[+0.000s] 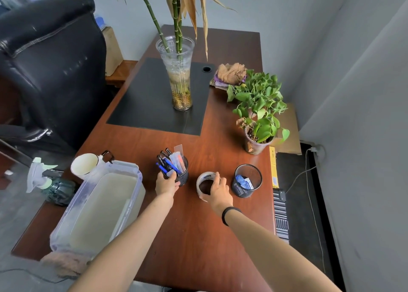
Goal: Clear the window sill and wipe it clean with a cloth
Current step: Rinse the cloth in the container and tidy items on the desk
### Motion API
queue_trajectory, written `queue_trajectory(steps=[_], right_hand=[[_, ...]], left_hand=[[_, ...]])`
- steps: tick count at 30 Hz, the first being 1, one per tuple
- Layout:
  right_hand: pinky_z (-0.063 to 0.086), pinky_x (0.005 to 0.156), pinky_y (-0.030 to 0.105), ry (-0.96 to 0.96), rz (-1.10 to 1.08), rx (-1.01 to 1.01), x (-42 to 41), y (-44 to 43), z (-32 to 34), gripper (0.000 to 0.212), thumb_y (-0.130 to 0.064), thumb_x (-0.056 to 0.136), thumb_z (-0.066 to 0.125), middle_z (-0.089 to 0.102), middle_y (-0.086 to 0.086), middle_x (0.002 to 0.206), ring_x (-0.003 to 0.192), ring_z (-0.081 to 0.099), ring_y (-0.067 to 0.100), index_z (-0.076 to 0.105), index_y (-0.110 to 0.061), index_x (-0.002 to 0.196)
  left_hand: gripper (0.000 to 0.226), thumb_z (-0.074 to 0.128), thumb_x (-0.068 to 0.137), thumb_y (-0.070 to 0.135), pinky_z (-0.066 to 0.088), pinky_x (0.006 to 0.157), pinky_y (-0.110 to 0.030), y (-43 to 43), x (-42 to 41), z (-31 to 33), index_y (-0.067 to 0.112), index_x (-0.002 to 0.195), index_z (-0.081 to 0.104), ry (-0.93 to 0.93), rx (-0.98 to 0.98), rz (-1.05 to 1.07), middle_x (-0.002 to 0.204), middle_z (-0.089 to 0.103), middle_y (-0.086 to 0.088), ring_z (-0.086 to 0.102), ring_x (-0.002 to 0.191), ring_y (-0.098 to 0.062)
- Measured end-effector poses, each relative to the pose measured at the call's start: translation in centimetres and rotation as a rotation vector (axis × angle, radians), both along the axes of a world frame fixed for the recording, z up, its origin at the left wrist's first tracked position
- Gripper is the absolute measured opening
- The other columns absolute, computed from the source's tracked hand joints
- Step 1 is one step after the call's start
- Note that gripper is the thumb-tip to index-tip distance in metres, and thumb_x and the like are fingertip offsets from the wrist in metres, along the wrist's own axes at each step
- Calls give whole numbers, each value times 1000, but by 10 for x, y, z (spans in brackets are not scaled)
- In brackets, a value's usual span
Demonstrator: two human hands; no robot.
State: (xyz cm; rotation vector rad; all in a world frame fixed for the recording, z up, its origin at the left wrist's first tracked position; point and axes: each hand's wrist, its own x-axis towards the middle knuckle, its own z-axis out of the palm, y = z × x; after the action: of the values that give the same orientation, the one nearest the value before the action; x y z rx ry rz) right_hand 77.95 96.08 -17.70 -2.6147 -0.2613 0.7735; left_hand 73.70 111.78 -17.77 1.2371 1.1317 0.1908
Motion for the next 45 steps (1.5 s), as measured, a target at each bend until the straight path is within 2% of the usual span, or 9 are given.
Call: queue_trajectory(steps=[11, 16, 20, 26, 31, 34, 37, 41, 45], right_hand=[[39, 102, 42, -33, -109, 13, -1, 0, 2, 89, -38, 90, 59, 9, 17, 153, 136, 27, 33, -4, -20, 151], [47, 94, 38, -163, 56, -57, -12, -26, 2, 55, -8, 93, 48, 5, 21, 154, 134, 29, 33, 24, -19, 142], [47, 87, 35, -217, 128, -52, -20, -41, 0, 51, -35, 95, 49, 24, 15, 145, 127, 36, 28, 30, -19, 139], [51, 76, 38, -238, 44, -67, -23, -66, 3, 21, -15, 96, 37, 51, 7, 113, 104, 56, 29, 50, -11, 112], [45, 88, 35, -125, -345, -5, -14, -105, 4, 37, -30, 94, 49, 51, 11, 125, 113, 54, 28, 48, -7, 123], [39, 102, 39, -142, -492, 247, -3, -117, 4, 89, -33, 75, 76, 32, 12, 142, 129, 39, 29, 23, -13, 144], [29, 112, 39, -202, -460, 376, 5, -113, 6, 115, -32, 61, 86, 23, 8, 146, 135, 27, 25, 11, -22, 148], [31, 112, 43, -245, -460, 471, 9, -99, 4, 115, -33, 59, 88, 24, 6, 145, 135, 25, 24, 14, -24, 146], [34, 109, 38, -301, -400, 436, 8, -100, 2, 97, -31, 66, 84, 29, 7, 143, 132, 29, 25, 26, -16, 141]], left_hand=[[46, 56, 94, 18, 53, 87, -37, -6, 5, 4, 13, 137, 41, -1, -37, -57, 131, 54, -15, 65, 102, -31], [44, 56, 94, 17, 53, 80, -36, -11, 8, 4, 12, 136, 42, -6, -92, -56, 122, 57, -23, 66, 91, -34], [43, 53, 95, 14, 53, 75, -37, -23, 13, 7, 11, 136, 41, 10, -137, -110, 111, 60, -27, 67, 85, -35], [34, 51, 96, 15, 54, 82, -40, -40, 14, 16, 14, 129, 42, -13, -131, -84, 103, 61, -25, 67, 85, -35], [41, 54, 94, 28, 55, 75, -39, -47, 8, 17, 10, 127, 39, 73, 9, -74, 101, 62, -23, 67, 79, -34], [30, 54, 91, 35, 56, 74, -48, -57, 2, 9, 11, 102, 40, 189, 283, -3, 97, 63, -21, 66, 76, -38], [25, 55, 89, 32, 56, 71, -49, -72, 2, 6, 11, 93, 41, 229, 296, -19, 97, 64, -21, 66, 76, -38], [25, 55, 93, 23, 49, 47, -29, -83, 5, 19, 10, 104, 36, 177, 176, 13, 100, 59, -16, 58, 54, -19], [31, 55, 93, 17, 46, 46, -28, -78, 8, 18, 12, 112, 30, 154, 119, 16, 111, 59, -21, 58, 55, -18]])
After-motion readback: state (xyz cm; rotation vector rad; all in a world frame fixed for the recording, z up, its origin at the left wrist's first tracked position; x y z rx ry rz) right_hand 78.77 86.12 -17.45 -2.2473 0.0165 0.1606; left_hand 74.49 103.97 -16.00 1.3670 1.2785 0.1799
